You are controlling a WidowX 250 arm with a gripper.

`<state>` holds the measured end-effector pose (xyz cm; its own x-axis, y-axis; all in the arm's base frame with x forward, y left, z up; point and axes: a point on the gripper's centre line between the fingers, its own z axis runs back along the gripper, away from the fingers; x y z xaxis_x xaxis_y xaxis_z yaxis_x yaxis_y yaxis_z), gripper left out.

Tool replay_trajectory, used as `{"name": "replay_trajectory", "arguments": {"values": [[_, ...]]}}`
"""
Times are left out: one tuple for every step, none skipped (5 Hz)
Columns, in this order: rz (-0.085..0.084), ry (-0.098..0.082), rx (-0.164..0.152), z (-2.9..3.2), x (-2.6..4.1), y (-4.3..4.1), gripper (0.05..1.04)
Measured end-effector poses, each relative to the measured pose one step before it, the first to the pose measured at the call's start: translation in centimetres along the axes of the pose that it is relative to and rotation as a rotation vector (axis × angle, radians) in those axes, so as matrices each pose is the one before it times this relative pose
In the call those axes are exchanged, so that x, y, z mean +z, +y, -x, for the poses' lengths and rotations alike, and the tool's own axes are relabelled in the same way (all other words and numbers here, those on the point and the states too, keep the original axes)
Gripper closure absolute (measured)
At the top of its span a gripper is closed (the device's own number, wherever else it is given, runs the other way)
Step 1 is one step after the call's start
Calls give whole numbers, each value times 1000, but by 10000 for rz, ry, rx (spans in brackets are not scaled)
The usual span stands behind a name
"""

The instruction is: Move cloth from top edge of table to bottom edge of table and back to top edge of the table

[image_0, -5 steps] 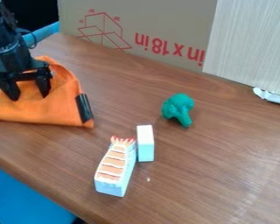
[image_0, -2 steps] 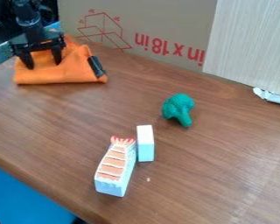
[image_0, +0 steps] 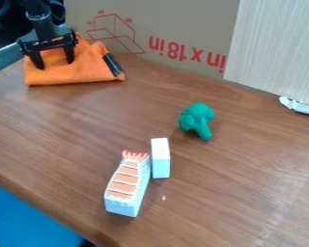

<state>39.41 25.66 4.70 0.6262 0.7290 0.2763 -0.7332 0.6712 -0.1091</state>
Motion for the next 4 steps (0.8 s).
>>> {"name": "replay_trajectory", "arguments": {"values": [[25, 259, -117, 1421, 21, 102, 88], [138, 337, -375, 2170, 491, -632, 85], [65, -17, -309, 1568, 282, 14, 85], [12, 48, -178, 1235, 202, 153, 85]]}}
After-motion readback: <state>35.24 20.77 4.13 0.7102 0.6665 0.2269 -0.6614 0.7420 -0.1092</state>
